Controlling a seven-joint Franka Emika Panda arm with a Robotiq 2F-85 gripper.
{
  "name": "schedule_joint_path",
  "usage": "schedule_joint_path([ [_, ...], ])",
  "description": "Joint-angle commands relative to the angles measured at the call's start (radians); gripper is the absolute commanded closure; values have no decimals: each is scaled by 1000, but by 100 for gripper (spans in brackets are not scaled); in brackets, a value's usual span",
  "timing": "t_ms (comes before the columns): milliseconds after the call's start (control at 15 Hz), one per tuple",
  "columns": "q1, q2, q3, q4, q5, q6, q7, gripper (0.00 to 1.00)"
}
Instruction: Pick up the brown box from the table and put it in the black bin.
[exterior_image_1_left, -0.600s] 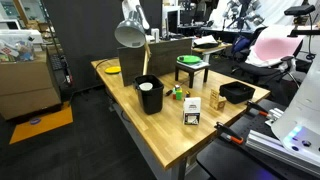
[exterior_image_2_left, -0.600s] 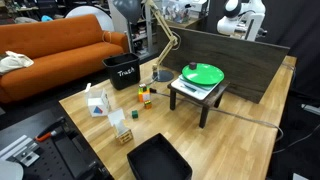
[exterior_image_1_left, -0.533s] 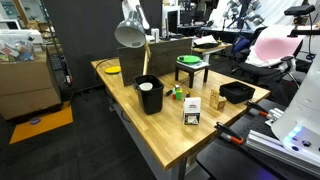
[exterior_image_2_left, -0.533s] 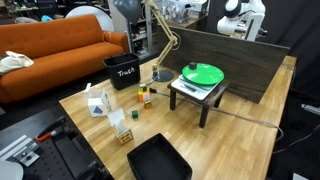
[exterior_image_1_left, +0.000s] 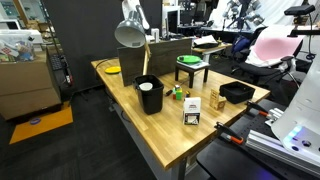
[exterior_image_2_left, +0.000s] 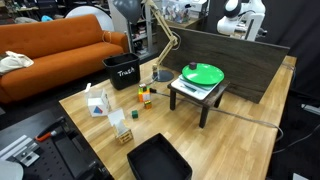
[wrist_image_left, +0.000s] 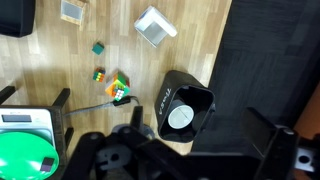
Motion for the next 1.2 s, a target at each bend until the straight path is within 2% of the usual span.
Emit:
schedule_joint_path([
  [0,-9,0,7,3,5,-4,-4,0],
  [467,-9,0,7,3,5,-4,-4,0],
  [1133,-102,32,-9,-91,-29,0,66,0],
])
